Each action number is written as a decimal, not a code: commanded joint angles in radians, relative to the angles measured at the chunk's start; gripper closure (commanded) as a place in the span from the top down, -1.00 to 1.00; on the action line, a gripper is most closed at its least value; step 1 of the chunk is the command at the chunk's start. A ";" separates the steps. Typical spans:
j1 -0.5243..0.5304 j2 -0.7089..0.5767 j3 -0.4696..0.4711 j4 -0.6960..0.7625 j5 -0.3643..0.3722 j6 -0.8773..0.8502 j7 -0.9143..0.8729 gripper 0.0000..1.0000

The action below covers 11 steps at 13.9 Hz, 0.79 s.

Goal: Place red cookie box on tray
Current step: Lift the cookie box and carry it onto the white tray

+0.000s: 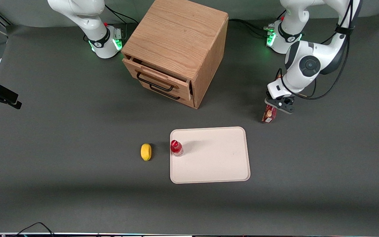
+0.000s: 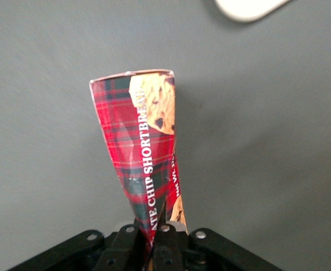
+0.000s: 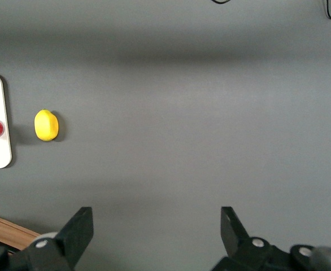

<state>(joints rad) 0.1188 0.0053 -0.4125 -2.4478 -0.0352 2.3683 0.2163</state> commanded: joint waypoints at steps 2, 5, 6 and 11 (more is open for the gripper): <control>-0.015 0.018 0.003 0.312 0.006 -0.292 -0.075 -1.00; -0.024 0.152 0.004 0.609 0.014 -0.482 -0.118 -1.00; -0.036 0.215 0.003 0.715 0.053 -0.535 -0.153 -1.00; -0.163 0.526 0.006 1.088 0.165 -0.584 -0.362 -1.00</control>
<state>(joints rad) 0.0173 0.3697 -0.4141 -1.5428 0.0919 1.8251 -0.0591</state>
